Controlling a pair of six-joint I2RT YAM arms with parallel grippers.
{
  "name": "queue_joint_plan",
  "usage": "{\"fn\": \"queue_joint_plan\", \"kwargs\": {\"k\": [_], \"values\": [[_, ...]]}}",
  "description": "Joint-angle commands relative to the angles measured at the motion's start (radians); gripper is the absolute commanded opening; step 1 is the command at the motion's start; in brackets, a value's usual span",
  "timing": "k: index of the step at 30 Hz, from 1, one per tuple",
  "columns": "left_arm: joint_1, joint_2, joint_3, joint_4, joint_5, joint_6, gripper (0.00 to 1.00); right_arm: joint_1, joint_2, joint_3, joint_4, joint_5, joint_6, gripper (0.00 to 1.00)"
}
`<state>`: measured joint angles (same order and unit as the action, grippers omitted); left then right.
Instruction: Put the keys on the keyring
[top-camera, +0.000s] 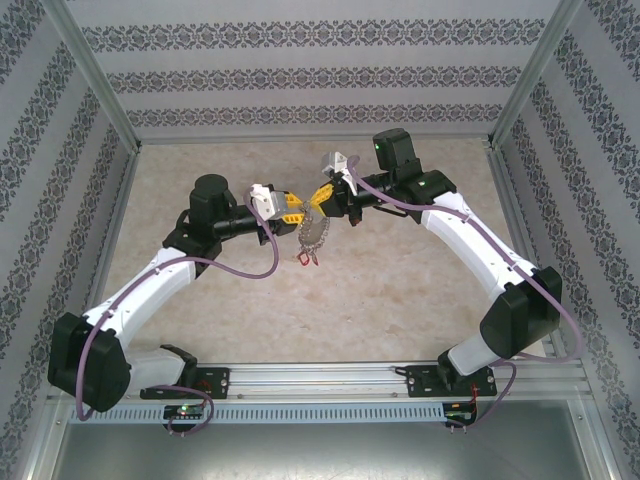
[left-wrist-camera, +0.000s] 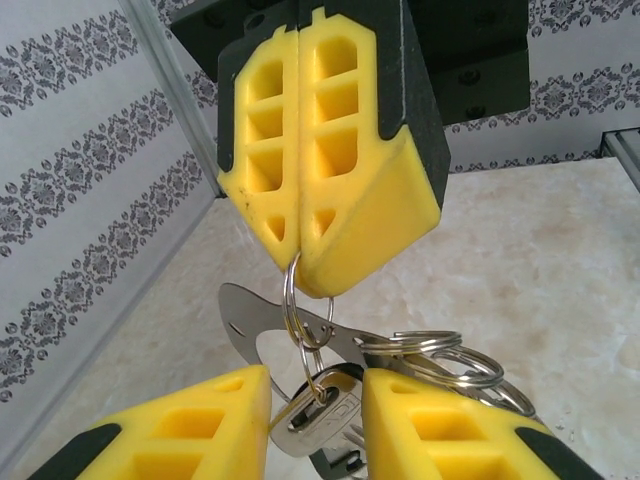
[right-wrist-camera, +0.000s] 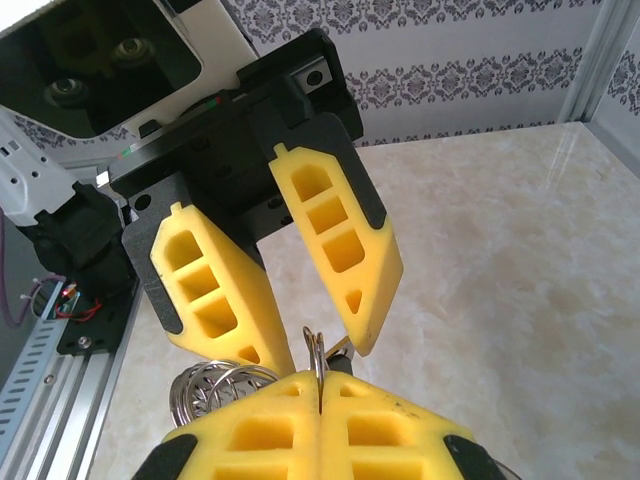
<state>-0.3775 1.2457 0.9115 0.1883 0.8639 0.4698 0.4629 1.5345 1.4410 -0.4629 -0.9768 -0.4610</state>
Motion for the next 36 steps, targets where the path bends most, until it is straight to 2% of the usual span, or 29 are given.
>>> {"fn": "queue_joint_plan", "kwargs": {"k": [1, 3, 12, 19, 21, 30, 36], "values": [[0.012, 0.011, 0.047, 0.013, 0.048, -0.016, 0.3, 0.013, 0.001, 0.029, 0.011, -0.003, 0.009, 0.0], [0.011, 0.021, 0.055, 0.012, 0.058, -0.018, 0.29, 0.014, 0.0, 0.029, 0.012, 0.005, 0.009, 0.0], [0.011, 0.031, 0.056, -0.003, 0.053, -0.008, 0.09, 0.014, -0.003, 0.028, 0.02, 0.016, 0.029, 0.0], [0.012, 0.014, 0.043, -0.05, 0.03, 0.029, 0.08, 0.016, -0.035, 0.029, 0.059, 0.032, 0.137, 0.0], [0.012, 0.007, 0.037, -0.052, 0.012, 0.034, 0.0, 0.014, -0.042, 0.028, 0.069, 0.033, 0.173, 0.0], [0.01, 0.0, 0.032, -0.089, -0.045, 0.079, 0.0, 0.039, -0.083, -0.03, 0.218, 0.123, 0.429, 0.0], [0.008, 0.004, 0.034, -0.122, -0.049, 0.112, 0.0, 0.025, -0.102, -0.109, 0.402, 0.167, 0.596, 0.0]]}}
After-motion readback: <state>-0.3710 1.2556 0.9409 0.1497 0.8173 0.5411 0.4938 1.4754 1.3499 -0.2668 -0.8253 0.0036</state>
